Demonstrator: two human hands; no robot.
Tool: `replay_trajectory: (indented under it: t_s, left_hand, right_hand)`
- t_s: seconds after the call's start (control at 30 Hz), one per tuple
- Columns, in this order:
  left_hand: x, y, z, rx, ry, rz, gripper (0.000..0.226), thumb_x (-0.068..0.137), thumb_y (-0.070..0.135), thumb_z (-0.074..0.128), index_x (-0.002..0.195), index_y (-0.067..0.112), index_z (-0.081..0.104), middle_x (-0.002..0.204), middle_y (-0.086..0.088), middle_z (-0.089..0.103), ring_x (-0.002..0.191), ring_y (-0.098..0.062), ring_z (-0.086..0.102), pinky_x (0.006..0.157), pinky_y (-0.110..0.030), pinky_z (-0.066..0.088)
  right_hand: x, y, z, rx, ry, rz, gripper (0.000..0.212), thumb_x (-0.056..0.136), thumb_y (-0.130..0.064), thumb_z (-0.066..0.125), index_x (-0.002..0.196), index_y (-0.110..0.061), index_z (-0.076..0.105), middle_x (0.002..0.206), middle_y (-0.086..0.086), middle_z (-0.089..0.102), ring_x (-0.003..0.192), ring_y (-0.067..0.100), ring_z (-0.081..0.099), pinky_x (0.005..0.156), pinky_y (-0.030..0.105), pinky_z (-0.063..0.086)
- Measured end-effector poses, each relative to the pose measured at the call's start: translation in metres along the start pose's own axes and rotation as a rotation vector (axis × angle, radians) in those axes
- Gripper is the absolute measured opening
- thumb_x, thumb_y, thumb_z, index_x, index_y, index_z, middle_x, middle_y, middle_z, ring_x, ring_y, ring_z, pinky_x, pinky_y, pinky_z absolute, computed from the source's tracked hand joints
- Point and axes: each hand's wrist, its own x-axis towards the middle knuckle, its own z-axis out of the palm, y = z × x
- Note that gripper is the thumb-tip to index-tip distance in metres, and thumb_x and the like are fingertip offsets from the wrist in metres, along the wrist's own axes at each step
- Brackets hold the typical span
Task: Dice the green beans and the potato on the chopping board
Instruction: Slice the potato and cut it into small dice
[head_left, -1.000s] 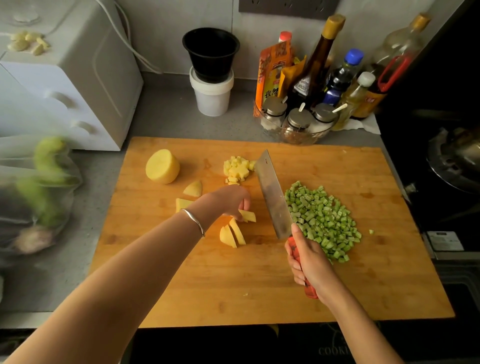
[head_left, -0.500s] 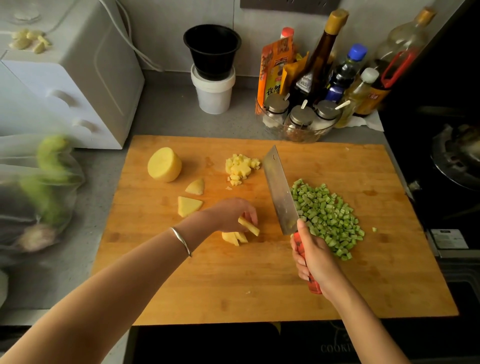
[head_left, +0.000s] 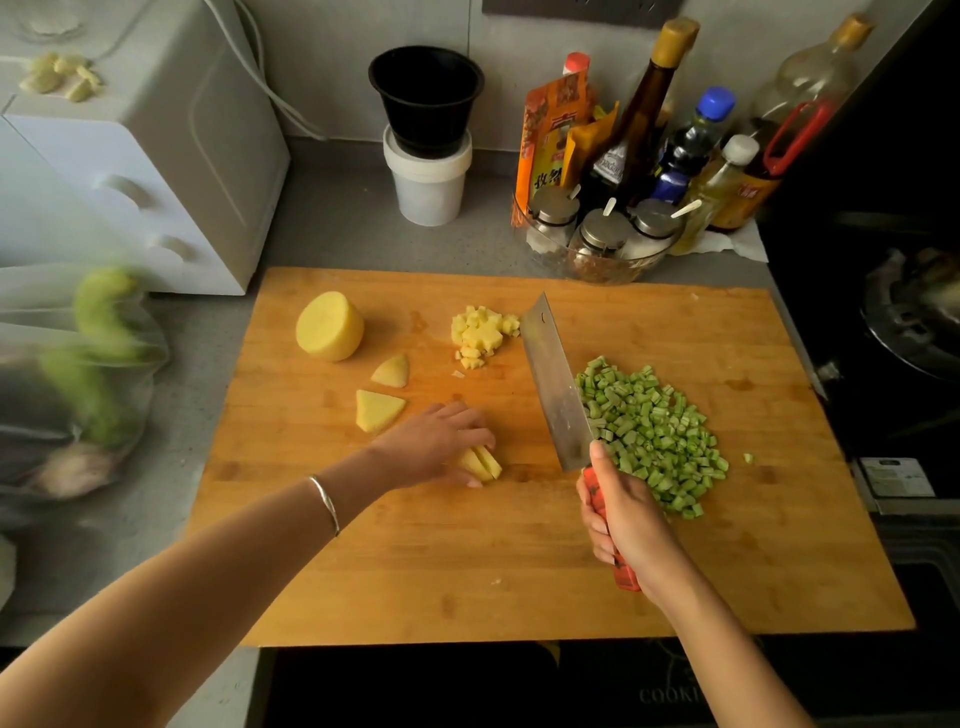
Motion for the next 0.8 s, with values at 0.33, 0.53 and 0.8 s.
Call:
replay_trajectory:
  t_s: [0.33, 0.53, 0.8]
  left_hand:
    - [0.002, 0.043, 0.05, -0.276, 0.437, -0.579, 0.058, 0.087, 0.054, 0.032, 0.126, 0.015, 0.05, 0.125, -0.007, 0.045, 0.113, -0.025, 0.039, 0.095, -0.033, 0.031]
    - [-0.021, 0.008, 0.044, -0.192, 0.262, -0.237, 0.086, 0.073, 0.084, 0.027, 0.135, 0.025, 0.041, 0.134, -0.001, 0.039, 0.122, -0.019, 0.033, 0.105, -0.037, 0.03]
    - [-0.005, -0.011, 0.03, 0.098, 0.201, -0.095, 0.079, 0.079, 0.073, 0.028, 0.125, 0.013, 0.05, 0.119, -0.009, 0.053, 0.105, -0.028, 0.053, 0.09, -0.039, 0.045]
  right_hand:
    - [-0.001, 0.012, 0.022, -0.02, -0.039, 0.019, 0.058, 0.086, -0.064, 0.039, 0.068, -0.009, 0.043, 0.044, 0.001, 0.032, 0.034, 0.015, 0.027, 0.039, 0.022, 0.024]
    - [-0.002, 0.019, 0.028, -0.023, -0.068, 0.073, 0.057, 0.082, -0.067, 0.04, 0.068, -0.011, 0.043, 0.045, 0.0, 0.03, 0.035, 0.015, 0.024, 0.04, 0.022, 0.021]
    - [-0.002, 0.015, 0.026, -0.041, -0.072, 0.072, 0.057, 0.09, -0.063, 0.038, 0.07, -0.009, 0.044, 0.047, 0.001, 0.031, 0.037, 0.015, 0.026, 0.038, 0.022, 0.023]
